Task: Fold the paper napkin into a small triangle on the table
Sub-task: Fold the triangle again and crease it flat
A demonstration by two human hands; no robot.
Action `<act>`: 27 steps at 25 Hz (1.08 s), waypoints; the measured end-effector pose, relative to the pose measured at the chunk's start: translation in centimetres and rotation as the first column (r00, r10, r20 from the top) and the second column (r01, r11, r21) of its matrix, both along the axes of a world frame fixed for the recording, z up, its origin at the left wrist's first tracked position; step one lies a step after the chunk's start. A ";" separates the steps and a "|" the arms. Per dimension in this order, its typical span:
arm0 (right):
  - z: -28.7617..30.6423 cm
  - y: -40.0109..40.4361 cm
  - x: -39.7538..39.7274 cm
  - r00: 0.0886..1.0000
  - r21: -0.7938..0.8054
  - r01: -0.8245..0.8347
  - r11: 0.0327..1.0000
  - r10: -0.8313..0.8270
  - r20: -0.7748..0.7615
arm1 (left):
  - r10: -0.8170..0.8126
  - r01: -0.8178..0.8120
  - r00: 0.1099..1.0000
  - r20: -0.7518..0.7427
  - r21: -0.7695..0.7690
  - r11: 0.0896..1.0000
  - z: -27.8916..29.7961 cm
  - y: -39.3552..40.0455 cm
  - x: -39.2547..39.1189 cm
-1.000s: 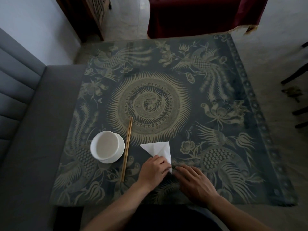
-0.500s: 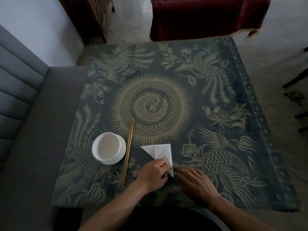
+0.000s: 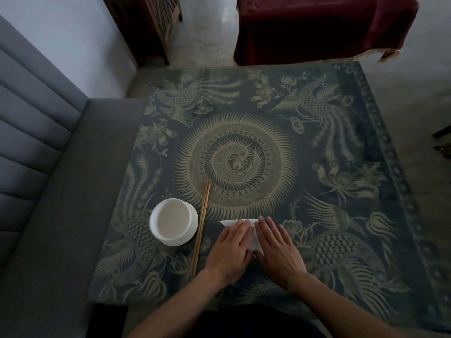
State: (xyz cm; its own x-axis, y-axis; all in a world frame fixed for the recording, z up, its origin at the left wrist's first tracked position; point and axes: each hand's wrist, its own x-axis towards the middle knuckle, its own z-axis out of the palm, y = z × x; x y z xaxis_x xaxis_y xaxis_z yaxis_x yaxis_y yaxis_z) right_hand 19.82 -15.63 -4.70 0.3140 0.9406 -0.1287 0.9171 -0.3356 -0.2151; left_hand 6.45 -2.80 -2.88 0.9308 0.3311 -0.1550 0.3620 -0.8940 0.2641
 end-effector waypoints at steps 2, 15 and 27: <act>-0.2 0.7 0.3 0.999 -0.041 -0.036 0.998 0.037 0.010 | 0.008 -0.008 0.998 -0.060 -0.001 1.000 -0.4 0.2 0.0; -1.2 0.3 1.8 0.998 -0.143 -0.052 0.988 0.057 0.032 | 0.078 -0.079 0.986 -0.149 0.002 0.997 -2.3 1.7 -1.7; -0.3 0.3 3.1 0.989 -0.071 -0.137 0.988 0.140 0.041 | -0.037 0.037 0.996 -0.080 0.010 0.999 -0.9 2.0 -1.6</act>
